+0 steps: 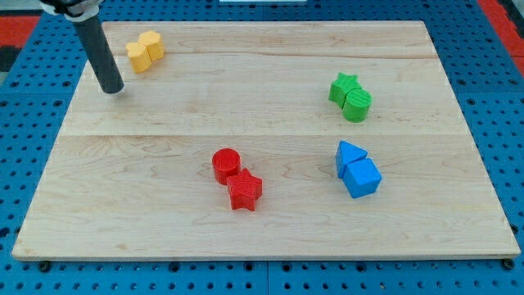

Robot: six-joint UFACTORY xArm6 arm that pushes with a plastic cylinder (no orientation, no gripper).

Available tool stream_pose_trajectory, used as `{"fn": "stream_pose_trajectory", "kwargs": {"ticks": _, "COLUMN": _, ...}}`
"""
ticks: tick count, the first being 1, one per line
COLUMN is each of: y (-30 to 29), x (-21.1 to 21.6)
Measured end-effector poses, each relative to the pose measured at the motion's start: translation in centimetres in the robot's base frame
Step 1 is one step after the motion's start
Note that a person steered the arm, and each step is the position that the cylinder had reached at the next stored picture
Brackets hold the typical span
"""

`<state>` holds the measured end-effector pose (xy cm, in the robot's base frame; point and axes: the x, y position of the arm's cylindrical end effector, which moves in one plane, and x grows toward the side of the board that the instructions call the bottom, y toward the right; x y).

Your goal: Move the arm to the center of the board

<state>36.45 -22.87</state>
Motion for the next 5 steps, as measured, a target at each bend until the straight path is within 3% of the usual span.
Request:
{"fn": "stream_pose_trajectory", "kwargs": {"ticks": 2, "y": 5.1, "x": 5.4}}
{"fn": "stream_pose_trajectory", "kwargs": {"ticks": 5, "y": 10.1, "x": 5.5}}
